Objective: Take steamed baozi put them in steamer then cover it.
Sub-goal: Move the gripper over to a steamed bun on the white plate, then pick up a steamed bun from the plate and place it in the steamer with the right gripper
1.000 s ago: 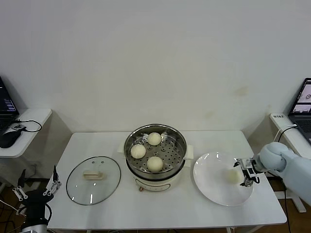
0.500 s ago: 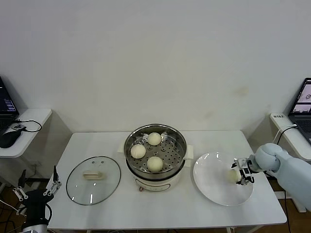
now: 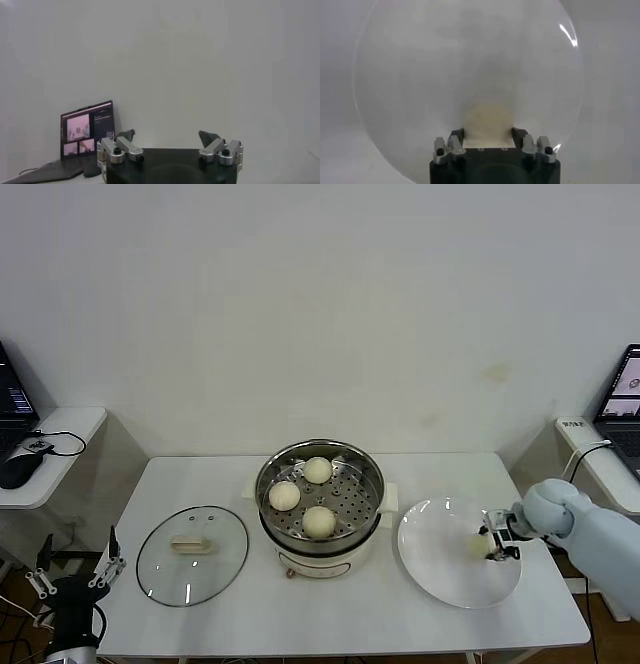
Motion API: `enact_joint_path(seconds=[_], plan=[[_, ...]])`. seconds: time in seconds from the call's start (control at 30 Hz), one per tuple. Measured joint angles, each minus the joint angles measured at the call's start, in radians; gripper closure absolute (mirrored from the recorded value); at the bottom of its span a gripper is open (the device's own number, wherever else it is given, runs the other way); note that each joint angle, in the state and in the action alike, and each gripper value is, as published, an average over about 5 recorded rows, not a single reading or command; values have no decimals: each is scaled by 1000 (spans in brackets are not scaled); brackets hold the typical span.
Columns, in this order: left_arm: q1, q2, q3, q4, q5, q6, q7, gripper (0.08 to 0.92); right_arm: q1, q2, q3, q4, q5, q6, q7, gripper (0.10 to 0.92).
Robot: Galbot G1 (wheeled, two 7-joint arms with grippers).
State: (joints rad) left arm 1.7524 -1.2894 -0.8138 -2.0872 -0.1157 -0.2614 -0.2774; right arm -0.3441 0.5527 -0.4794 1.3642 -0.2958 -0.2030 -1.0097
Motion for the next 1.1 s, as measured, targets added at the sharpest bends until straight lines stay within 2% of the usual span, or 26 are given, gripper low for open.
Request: enact_joint_path(seconds=[0.33, 0.63, 0.83, 1.1], plan=[[-3, 3, 2, -8, -3, 0, 1, 177, 141, -57, -89, 80, 81, -33, -4, 541], [-6, 9, 11, -24, -2, 4, 2, 177, 425, -65, -233, 187, 276, -109, 10, 533], [-5, 12, 11, -29, -2, 6, 3, 177, 638, -21, -370, 251, 434, -188, 45, 533], [-10, 6, 7, -24, -3, 5, 2, 177, 824, 115, -528, 278, 640, -309, 120, 527]])
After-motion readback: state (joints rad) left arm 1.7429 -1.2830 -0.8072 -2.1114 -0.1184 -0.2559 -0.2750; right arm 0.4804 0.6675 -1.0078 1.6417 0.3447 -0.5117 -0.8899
